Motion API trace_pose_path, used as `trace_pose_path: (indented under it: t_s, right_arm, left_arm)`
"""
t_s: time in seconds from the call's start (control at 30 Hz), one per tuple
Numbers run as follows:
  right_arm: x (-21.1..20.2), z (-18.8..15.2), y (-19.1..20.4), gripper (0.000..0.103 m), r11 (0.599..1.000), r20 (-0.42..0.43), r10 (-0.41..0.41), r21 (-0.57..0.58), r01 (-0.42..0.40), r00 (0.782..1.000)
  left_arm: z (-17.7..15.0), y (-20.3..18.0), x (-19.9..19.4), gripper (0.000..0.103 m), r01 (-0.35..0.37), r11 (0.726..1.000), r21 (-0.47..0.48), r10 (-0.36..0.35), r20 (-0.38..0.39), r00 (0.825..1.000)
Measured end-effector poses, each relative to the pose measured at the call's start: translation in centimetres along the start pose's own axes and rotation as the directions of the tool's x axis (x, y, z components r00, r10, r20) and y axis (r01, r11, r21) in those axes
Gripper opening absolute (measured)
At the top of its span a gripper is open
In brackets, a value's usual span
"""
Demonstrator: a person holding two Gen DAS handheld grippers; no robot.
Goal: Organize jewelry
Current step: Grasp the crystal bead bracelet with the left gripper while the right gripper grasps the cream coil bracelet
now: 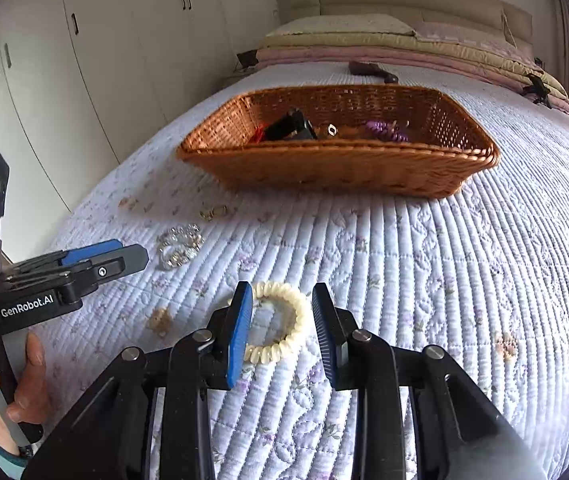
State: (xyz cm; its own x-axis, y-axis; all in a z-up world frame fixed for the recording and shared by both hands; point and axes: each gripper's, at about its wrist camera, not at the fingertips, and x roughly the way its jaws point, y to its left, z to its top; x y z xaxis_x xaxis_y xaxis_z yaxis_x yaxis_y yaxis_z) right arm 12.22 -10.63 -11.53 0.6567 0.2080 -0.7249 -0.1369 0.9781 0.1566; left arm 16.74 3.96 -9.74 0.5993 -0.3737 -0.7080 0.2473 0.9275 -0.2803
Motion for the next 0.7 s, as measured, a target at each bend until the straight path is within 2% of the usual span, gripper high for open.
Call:
trace_pose_path:
  t_s: [0.07,0.17,0.27,0.33,0.5,0.57,0.63,0.7]
  right_arm:
    - [0.3,-0.3,-0.3,0.033,1.0,-0.006,-0.02,0.015,0.02,1.0]
    - [0.7,-0.4,-0.7,0.033,1.0,-0.018,0.002,0.027,-0.002,1.0]
    - [1.3,-0.4,-0.5,0.033,1.0,-0.036,0.011,0.016,-0.011,0.999]
    - [1.4,-0.4,-0.3,0.033,1.0,-0.04,-0.003,0.002,0.003,0.999]
    - [1.9,-0.3,-0.1,0.033,1.0,-0.048,-0.012,0.0,0.012,0.999]
    - [2.0,-0.2,0.1,0.033,1.0,-0.049,-0.025,-0.008,0.024,0.999]
    - [2.2,-0.2,0.5,0.033,0.999,-0.048,-0.047,-0.028,0.046,0.998]
    - [2.3,-0.1,0.9,0.033,0.997,-0.047,-0.063,-0.043,0.061,0.997]
  left_arm:
    - [0.1,0.1,0.6,0.052,-0.008,1.0,-0.006,0.008,0.001,1.0]
    - [0.1,0.3,1.8,0.048,-0.022,1.0,-0.013,0.022,-0.043,0.999]
    - [0.7,0.1,2.1,0.047,-0.011,1.0,-0.014,0.01,-0.039,0.999]
    - [1.1,-0.2,2.9,0.047,-0.029,1.0,-0.004,0.029,-0.064,0.998]
    - [1.6,-0.9,3.8,0.045,-0.059,0.998,0.024,0.06,-0.068,0.996]
    - [1.6,-0.8,3.8,0.042,-0.057,0.998,0.017,0.058,-0.063,0.996]
    - [1.5,-0.5,3.8,0.027,-0.053,0.999,0.007,0.053,-0.059,0.997]
    - [1.5,-0.2,3.9,0.024,-0.05,0.999,-0.005,0.05,-0.061,0.997]
